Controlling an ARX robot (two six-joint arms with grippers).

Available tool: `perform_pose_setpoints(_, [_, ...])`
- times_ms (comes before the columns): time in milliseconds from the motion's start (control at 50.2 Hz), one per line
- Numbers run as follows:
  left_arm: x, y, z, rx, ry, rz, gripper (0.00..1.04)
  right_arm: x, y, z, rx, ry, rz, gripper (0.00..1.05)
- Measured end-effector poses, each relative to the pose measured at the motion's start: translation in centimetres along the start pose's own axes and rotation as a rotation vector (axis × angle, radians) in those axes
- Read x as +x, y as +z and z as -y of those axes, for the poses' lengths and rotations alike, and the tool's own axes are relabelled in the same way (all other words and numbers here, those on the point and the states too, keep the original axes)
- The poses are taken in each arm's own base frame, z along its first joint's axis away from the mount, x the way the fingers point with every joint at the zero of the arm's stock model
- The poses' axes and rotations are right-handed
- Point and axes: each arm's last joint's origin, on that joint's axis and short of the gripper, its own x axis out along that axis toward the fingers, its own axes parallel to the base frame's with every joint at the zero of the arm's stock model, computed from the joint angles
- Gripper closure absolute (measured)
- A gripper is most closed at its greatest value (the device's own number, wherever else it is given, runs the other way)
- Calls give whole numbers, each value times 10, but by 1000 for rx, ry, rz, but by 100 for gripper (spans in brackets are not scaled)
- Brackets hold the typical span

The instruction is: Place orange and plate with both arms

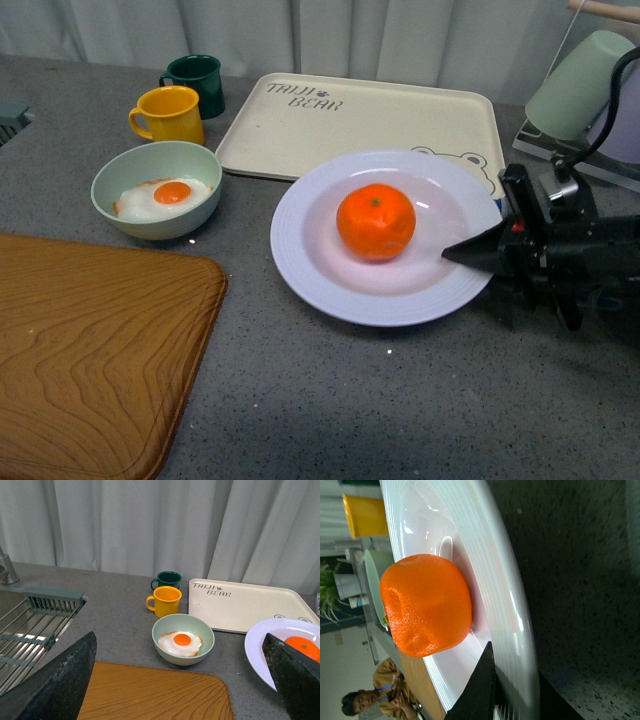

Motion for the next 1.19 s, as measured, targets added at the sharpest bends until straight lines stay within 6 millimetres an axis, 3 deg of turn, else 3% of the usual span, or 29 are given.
perform_pose_setpoints(299, [0, 0, 0, 0, 0, 0, 7, 9, 34, -28, 27, 78, 106, 101])
perform_pose_setpoints(876, [0, 0, 0, 0, 0, 0, 7, 65, 113, -61, 165, 10, 210, 101])
perform_pose_setpoints(1195, [0, 0, 0, 0, 0, 0, 7, 97, 129, -65, 200, -62, 174, 101])
